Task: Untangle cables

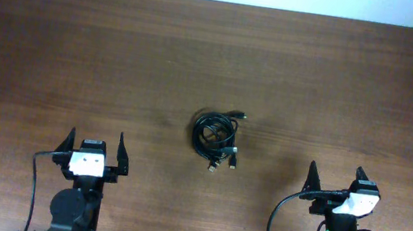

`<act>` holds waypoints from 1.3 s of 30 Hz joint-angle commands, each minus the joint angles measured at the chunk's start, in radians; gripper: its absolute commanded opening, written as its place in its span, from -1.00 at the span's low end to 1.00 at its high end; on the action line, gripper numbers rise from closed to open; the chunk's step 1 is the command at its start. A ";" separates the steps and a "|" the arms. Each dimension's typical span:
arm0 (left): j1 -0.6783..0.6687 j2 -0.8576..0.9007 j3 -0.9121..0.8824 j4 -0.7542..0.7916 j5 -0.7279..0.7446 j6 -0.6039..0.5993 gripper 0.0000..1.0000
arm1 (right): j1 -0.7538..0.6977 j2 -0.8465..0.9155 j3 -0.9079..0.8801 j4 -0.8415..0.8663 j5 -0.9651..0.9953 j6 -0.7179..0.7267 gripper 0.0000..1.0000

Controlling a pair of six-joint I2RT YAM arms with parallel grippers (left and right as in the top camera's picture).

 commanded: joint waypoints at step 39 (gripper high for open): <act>0.005 0.003 0.093 -0.088 0.045 0.007 0.97 | 0.008 0.000 -0.005 -0.007 0.016 -0.001 0.97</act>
